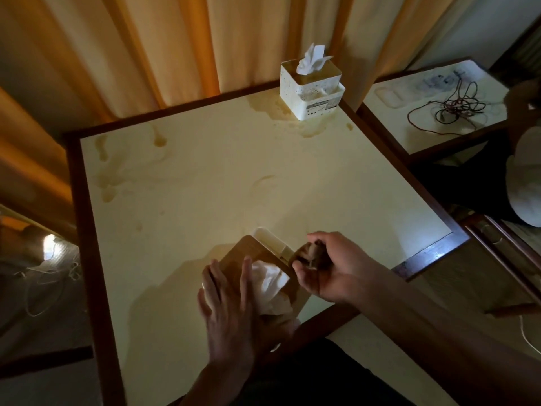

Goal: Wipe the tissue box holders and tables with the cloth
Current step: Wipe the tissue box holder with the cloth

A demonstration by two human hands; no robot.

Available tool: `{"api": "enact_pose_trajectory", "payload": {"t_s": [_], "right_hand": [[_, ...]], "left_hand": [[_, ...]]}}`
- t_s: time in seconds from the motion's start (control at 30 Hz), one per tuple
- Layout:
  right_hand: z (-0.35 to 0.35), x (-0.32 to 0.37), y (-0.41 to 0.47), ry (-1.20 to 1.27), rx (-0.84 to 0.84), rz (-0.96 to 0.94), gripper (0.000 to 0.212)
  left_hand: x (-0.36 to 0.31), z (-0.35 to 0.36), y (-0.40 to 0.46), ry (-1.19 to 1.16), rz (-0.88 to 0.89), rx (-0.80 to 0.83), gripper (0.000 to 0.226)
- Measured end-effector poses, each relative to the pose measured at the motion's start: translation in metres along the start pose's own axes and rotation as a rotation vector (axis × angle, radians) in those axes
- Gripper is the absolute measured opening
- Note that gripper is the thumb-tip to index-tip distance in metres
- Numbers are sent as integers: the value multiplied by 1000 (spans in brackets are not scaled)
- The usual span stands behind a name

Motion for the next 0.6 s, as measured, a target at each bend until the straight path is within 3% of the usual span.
{"api": "enact_pose_trajectory", "payload": {"t_s": [0.2,0.33,0.6], "right_hand": [[21,-6,19,-169,-47,27,39],[29,-7,24,-412,-51,9,37],[1,-5,32,-805,-105,153,44]], "left_hand": [[-13,8,-14,-12,90,-3,130],[-15,5,-11,-12,103,-10,130],[-15,2,-8,-36,99,-12,130]]}}
Point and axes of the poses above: each hand's wrist, its own y-axis towards the middle knuckle, its own z-axis out of the palm, x = y × z, the point moved 10 cm from there along y, towards the middle knuckle, and after that the axes turned 2 degrees about y, right-handed, at the moved point
